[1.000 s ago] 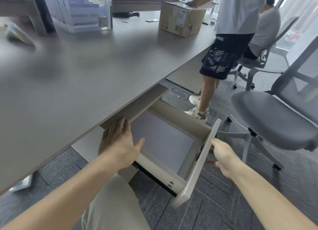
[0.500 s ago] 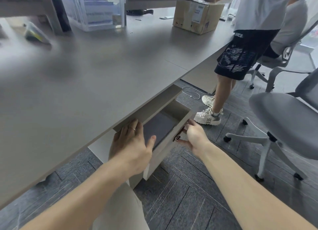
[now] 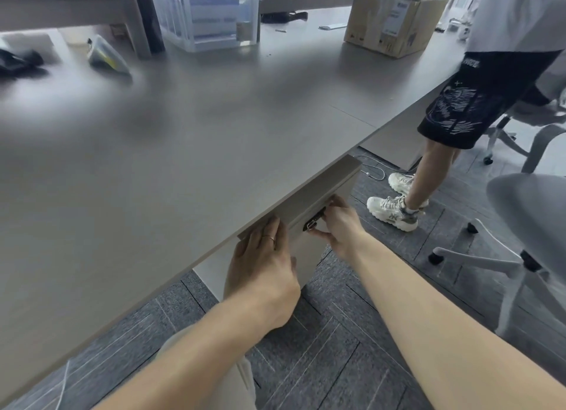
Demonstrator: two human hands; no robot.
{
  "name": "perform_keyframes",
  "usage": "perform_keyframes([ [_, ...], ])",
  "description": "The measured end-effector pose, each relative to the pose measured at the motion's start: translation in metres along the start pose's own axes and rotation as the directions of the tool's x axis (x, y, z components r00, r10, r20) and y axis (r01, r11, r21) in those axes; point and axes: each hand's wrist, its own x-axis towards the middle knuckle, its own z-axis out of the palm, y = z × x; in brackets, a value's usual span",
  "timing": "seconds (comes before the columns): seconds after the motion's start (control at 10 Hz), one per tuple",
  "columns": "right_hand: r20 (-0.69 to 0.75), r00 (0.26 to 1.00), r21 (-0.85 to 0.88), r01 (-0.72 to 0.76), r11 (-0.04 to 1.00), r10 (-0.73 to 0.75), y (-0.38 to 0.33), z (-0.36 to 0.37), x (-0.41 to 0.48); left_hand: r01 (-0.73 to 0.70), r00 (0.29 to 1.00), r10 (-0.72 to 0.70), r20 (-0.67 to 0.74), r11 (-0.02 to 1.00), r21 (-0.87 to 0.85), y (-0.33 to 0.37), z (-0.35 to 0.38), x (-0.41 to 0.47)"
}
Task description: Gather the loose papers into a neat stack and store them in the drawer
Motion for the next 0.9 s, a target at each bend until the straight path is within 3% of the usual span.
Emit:
perform_keyframes([
  [0.4,0.029,1.0,0.017,-0.004,1.0,0.003,0.004,0.002,0.011,-0.027,0.999,0.028,-0.036,0.999,0.039,0.0,0.0,0.0],
  [0.5,0.051,0.996,0.031,-0.068,0.997,0.066,-0.002,-0.007,0.01,-0.022,0.999,0.024,-0.023,0.999,0.049,0.0,-0.003,0.001],
  [0.6,0.064,0.992,-0.094,-0.107,0.99,0.113,-0.013,-0.015,0.001,-0.032,0.999,0.032,0.005,0.998,0.046,0.002,-0.007,0.002],
  [0.7,0.068,0.996,-0.207,-0.047,0.977,0.062,-0.023,-0.021,-0.02,-0.01,0.999,0.009,0.047,0.999,0.035,-0.001,-0.011,0.002],
  [0.8,0.056,0.972,-0.339,0.232,0.912,-0.226,-0.054,-0.043,-0.056,-0.005,0.995,0.018,0.103,0.992,-0.123,0.001,-0.023,-0.008],
  [0.9,0.091,0.791,-0.367,0.592,0.718,-0.605,-0.111,-0.077,-0.111,-0.078,0.993,0.11,0.037,0.871,-0.485,0.004,-0.047,-0.03],
])
